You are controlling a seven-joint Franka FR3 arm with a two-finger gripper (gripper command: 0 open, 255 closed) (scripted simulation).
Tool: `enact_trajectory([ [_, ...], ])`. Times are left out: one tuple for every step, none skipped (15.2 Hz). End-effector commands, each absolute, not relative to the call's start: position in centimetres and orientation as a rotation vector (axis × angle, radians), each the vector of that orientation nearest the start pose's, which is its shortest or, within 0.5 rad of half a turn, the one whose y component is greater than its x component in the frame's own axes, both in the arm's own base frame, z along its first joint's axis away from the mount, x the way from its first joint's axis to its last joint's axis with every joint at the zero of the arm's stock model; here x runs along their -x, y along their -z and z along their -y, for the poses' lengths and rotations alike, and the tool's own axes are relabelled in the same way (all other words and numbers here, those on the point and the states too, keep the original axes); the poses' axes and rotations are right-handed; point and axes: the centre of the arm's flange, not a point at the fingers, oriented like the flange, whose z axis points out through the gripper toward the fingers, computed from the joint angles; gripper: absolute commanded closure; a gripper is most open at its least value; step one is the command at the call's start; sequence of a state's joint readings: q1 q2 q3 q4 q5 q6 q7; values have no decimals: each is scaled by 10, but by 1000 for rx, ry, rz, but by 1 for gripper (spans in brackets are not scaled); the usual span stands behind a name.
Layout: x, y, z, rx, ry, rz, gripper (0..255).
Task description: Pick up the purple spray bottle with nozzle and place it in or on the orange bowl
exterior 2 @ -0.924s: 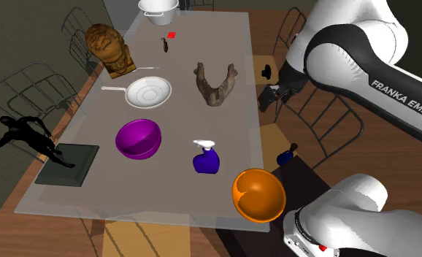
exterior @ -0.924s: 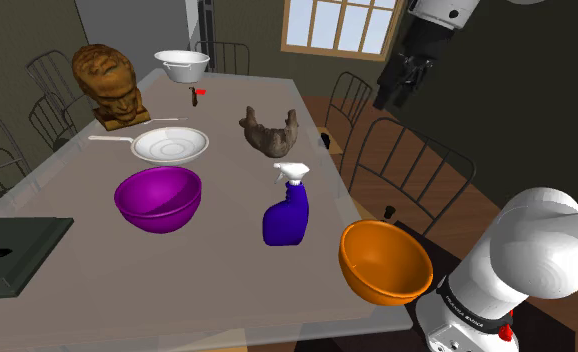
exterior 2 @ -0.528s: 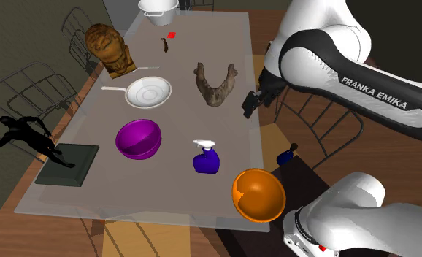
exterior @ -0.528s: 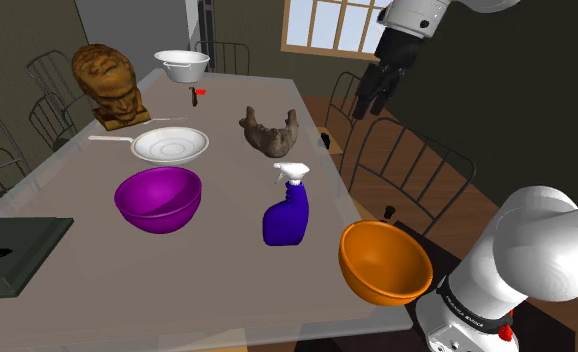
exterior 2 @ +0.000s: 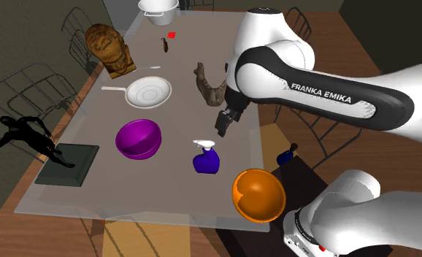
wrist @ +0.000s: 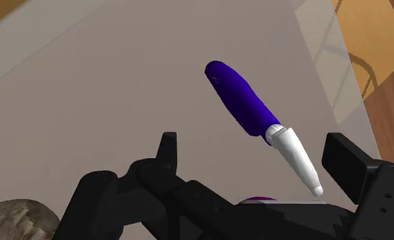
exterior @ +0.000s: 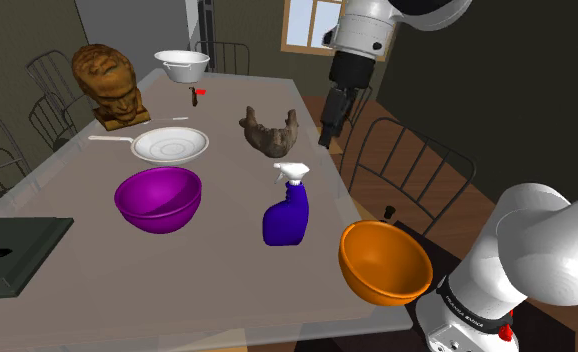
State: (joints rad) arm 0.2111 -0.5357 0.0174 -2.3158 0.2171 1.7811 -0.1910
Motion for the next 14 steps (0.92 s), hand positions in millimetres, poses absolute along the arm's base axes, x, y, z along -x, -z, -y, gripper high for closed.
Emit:
enact_trajectory([
  [-383,-531,-133,2851,-39,646,0],
  [-385,-526,-145,2832,-57,695,0],
  [-386,-521,-156,2813,-74,741,0],
  [-385,-516,-157,2813,-74,741,0],
  [-385,-511,-159,2813,-74,741,0],
  [-384,-505,-160,2813,-74,741,0],
  [-384,-500,-161,2813,-74,741,0],
  [-383,-495,-162,2813,-74,741,0],
  [-382,-490,-163,2813,-74,741,0],
  [-382,-485,-164,2813,-74,741,0],
  [-382,-482,-165,2813,-74,741,0],
  [-382,-482,-165,2813,-74,741,0],
  [-382,-482,-165,2813,-74,741,0],
  [-382,-482,-165,2813,-74,741,0],
])
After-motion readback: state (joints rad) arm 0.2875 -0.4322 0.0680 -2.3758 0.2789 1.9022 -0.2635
